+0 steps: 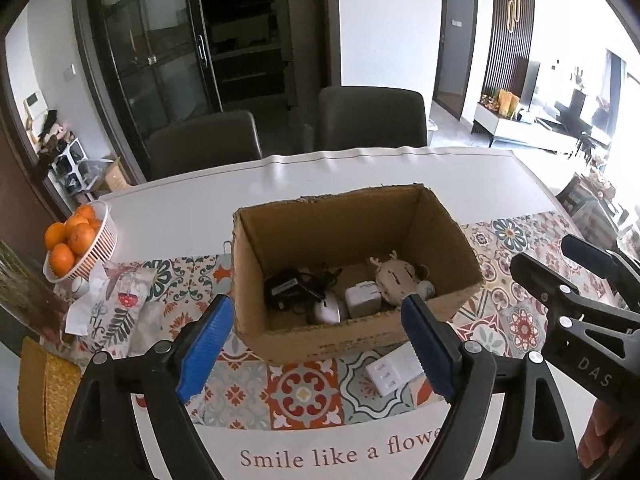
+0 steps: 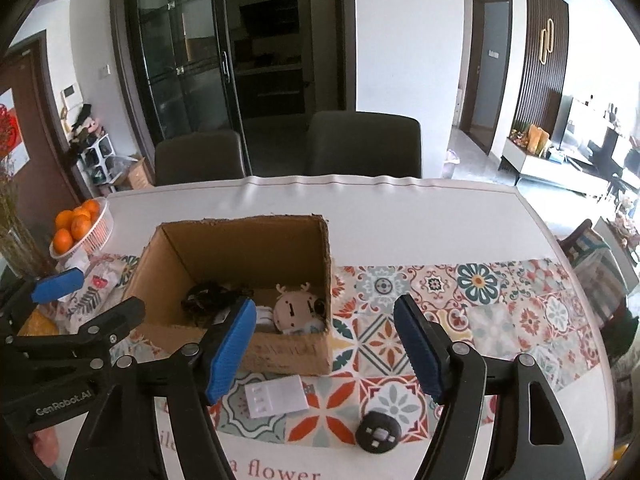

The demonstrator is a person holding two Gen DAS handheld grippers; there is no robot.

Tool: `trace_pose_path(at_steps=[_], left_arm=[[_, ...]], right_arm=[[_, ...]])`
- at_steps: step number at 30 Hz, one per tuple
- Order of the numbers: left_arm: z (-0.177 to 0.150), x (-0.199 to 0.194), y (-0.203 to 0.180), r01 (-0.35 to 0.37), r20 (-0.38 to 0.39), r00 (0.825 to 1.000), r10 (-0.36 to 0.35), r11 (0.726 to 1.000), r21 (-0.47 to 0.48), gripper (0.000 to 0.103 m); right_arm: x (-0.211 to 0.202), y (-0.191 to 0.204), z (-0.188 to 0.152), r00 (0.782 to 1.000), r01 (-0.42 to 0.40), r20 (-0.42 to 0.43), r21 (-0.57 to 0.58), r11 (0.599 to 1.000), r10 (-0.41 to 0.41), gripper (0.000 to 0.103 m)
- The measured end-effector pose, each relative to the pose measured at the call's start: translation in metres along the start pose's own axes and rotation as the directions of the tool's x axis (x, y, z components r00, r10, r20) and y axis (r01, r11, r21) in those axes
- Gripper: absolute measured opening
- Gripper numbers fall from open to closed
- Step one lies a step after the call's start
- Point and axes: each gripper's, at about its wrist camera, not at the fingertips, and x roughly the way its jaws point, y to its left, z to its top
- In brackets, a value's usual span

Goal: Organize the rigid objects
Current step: 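Withdraw both tools toward the white switch plate and black round gadget, then move the left tool to the white switch plate while the right moves to the black gadget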

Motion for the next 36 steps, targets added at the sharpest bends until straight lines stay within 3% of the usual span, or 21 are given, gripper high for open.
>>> trace_pose_path(at_steps=[18,36], left_arm=[[-0.050,0.005,-0.036,-0.008,-0.003,1.000,0.008,1.000,-0.029,0.088],[-0.099,0.037,-0.059,0.022,-0.060,0.998,-0.028,0.995,-0.099,0.088]], right_arm=[[0.000,-0.036,-0.060,0.999,0.007,-0.033,0.050,0.999,-0.005,0.075],[0.017,-0.053,-0.112,0.998,-0.016,-0.063,0.054,0.998,0.019,0.078]])
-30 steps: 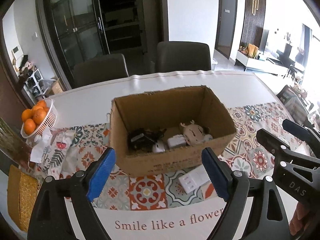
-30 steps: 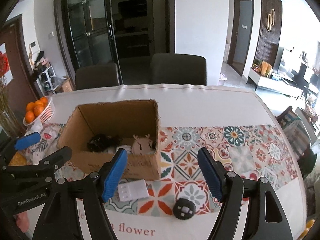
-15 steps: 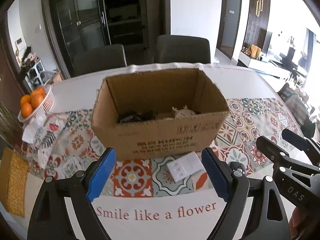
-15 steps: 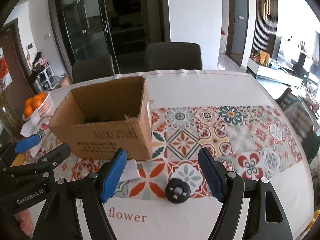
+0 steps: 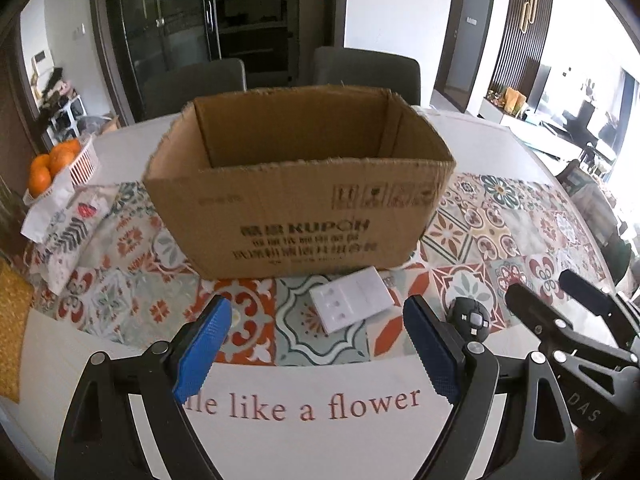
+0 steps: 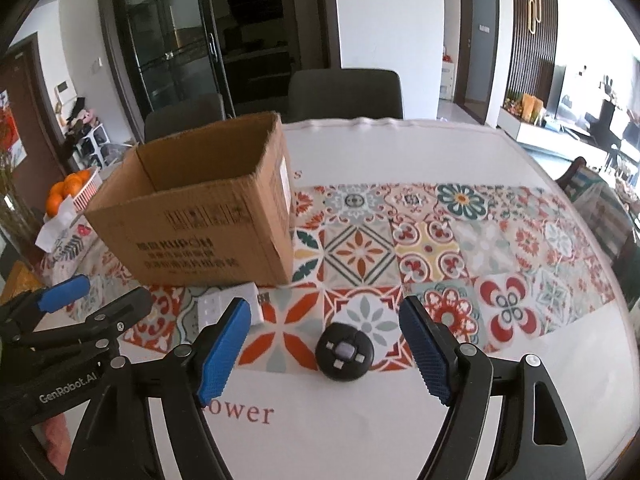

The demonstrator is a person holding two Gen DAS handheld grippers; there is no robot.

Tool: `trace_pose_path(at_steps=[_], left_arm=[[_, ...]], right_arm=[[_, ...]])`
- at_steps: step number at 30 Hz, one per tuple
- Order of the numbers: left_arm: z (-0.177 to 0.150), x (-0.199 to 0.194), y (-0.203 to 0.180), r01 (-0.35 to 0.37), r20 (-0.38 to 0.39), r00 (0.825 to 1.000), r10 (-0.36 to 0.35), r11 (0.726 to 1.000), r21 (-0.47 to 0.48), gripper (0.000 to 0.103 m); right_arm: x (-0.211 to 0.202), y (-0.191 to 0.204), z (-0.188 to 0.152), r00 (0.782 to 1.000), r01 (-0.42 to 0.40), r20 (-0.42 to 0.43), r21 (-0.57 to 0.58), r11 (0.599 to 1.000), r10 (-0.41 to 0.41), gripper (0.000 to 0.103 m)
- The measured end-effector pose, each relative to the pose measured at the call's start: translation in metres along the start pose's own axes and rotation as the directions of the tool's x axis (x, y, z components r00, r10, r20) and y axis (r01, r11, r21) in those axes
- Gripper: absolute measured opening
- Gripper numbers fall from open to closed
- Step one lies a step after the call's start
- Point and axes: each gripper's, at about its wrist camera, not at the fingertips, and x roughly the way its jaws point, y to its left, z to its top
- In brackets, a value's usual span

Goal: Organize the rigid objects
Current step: 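Move the left tool to the white switch plate while the right moves to the black gadget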

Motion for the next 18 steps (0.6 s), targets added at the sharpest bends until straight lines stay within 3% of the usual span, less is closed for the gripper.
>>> trace_pose_path(at_steps=[8,18], left_arm=[[-0.011,0.019,-0.010,0.005,-0.020,1.000,-0.005,0.999,0.034,0.088],[-0.024,0.052,-0.017,0.016,-0.105,0.994,-0.013,1.000,0.026,0.088]], right_arm=[[0.018,-0.010,-0.015,0.999,-0.012,-0.049,0.013,1.000,0.013,0.078],[0.051,-0.024,-0.035,0.988,-0.005,-0.156,0.034,0.999,0.011,0.078]])
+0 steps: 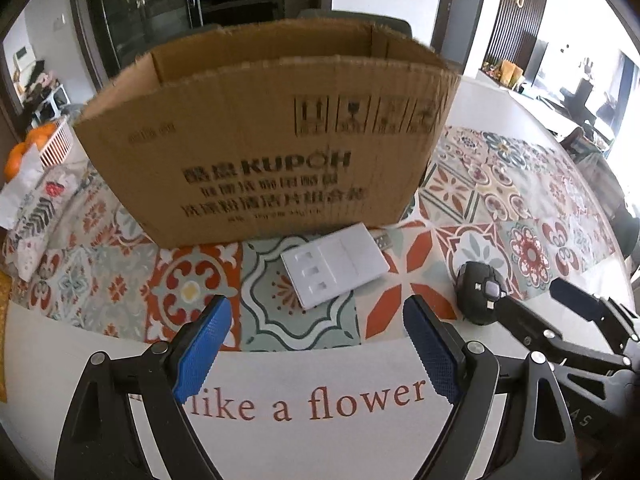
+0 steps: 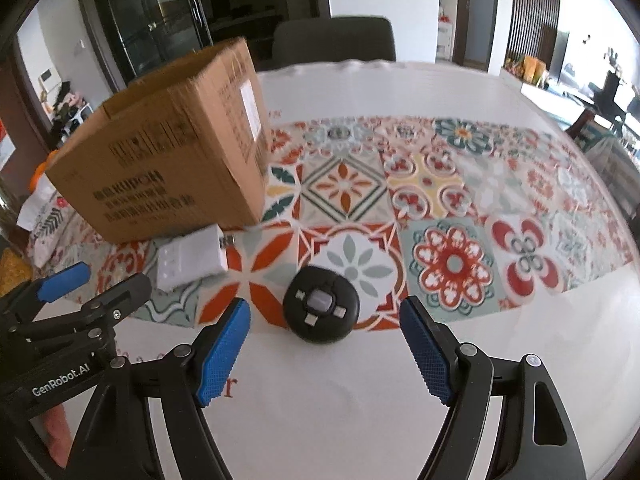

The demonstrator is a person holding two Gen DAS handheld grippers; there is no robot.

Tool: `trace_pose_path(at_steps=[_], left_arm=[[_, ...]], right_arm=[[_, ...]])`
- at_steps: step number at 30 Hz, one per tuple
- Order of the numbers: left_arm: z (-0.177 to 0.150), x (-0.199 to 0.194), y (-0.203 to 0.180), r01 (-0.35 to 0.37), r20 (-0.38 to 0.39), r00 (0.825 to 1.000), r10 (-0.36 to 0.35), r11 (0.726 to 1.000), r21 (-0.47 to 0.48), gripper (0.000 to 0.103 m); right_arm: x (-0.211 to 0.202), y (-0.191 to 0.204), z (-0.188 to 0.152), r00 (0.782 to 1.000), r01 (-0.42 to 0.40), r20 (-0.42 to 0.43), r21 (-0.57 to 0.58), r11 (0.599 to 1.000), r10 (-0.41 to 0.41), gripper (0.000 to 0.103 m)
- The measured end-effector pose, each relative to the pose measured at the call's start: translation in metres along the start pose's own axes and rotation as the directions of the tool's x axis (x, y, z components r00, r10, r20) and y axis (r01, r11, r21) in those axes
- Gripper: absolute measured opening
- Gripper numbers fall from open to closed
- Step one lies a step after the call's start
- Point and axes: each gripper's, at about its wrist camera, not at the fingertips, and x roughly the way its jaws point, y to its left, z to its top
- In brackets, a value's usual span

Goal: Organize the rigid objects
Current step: 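Move the left tool to the white switch plate while the right moves to the black gadget, then grasp the white switch plate with the left gripper while the right grasps the black round gadget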

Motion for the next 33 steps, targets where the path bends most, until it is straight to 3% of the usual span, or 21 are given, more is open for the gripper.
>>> trace_pose_path(at_steps=[16,21,33], left_arm=[[0.001,0.045,-0.010,0.053,-0.056,0.997,-0.056,0.998,-0.042,0.088],[0.007,0.056,-0.013,0.039,-0.054,0.998,-0.044,0.996,-0.081,0.088],[0.024,0.081,-0.030,-0.022,-0.057,0.998,0.016,0.995,-0.099,0.088]], right_arm=[[0.040,-0.008,-0.009,0.996,-0.022,-0.086,-0.010,1.000,0.021,0.078],[0.046,-0.001,-0.010,0.996,-0.022,-0.085,-0.047,0.999,0.018,0.078],[0.056,-0.009,-0.004,0.998,-0.022,-0.060,0.007,1.000,0.022,0.077]])
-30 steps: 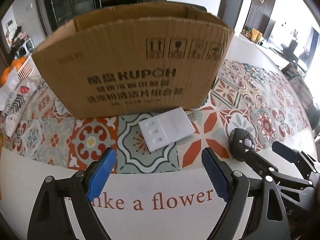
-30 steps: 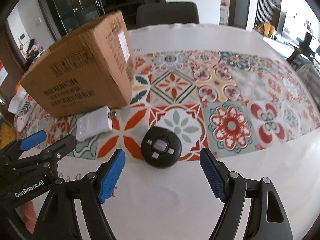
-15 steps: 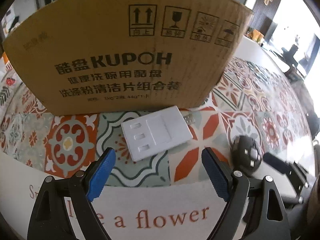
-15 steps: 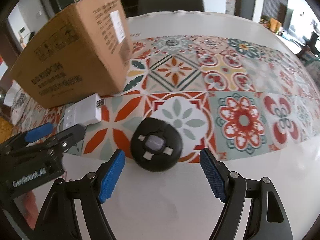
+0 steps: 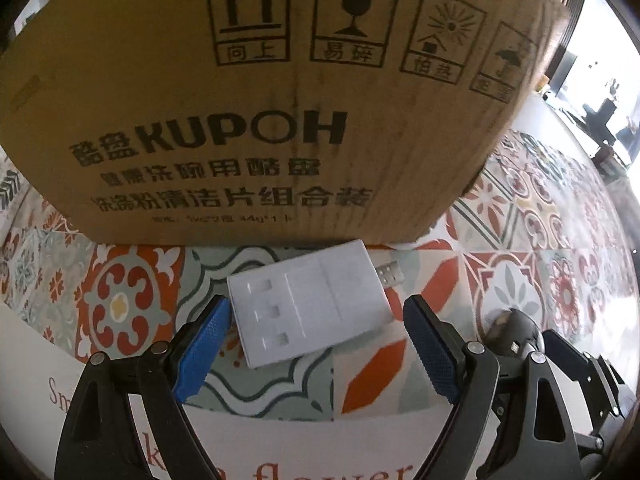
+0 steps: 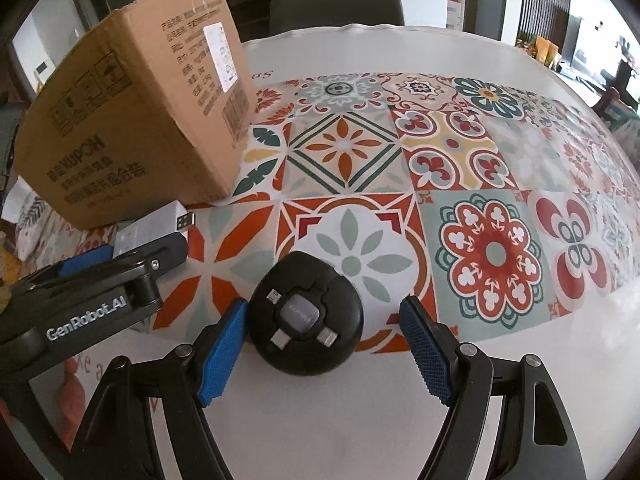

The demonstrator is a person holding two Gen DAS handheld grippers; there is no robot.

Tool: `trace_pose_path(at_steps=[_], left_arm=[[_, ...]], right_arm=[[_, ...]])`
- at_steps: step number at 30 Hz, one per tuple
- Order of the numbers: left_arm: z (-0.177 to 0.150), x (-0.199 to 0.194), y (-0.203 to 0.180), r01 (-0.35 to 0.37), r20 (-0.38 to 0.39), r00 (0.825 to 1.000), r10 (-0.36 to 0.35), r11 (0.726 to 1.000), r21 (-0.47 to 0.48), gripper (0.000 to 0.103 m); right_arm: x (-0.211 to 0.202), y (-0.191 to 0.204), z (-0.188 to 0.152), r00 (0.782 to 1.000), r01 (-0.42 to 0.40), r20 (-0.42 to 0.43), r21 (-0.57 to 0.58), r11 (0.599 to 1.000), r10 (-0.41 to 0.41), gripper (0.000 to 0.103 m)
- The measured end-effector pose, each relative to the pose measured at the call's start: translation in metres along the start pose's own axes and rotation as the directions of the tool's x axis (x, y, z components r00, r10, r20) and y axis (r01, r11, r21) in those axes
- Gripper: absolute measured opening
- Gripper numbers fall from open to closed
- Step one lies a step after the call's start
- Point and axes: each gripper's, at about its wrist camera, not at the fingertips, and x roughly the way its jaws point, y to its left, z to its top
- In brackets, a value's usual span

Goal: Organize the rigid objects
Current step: 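Grasp the white switch plate with the left gripper while the right grasps the black round gadget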

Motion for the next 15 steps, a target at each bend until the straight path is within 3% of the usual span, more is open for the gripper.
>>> trace_pose_path(at_steps=[5,10,15], left_arm=[[0.009,0.013,-0.006,-0.012,-0.009,1.000,0.012,1.000,0.005,0.083],[0.008,0.016,-0.004,0.013,0.000,1.000,-0.013,1.000,-0.016,0.082],[0.004,0.015,-0.002,0.028,-0.002,1.000,-0.028,1.000,0.005,0.082]], right_arm=[[0.002,0.000,0.003,1.000,0.016,0.016,0.011,1.000,-0.017,0.074],[0.000,-0.004,0.002,0.998,0.042,0.039,0.042,0.998,-0.044,0.058],[-0.001,-0.007,0.001,0.998,0.033,0.044,0.061,0.998,-0.035,0.057]])
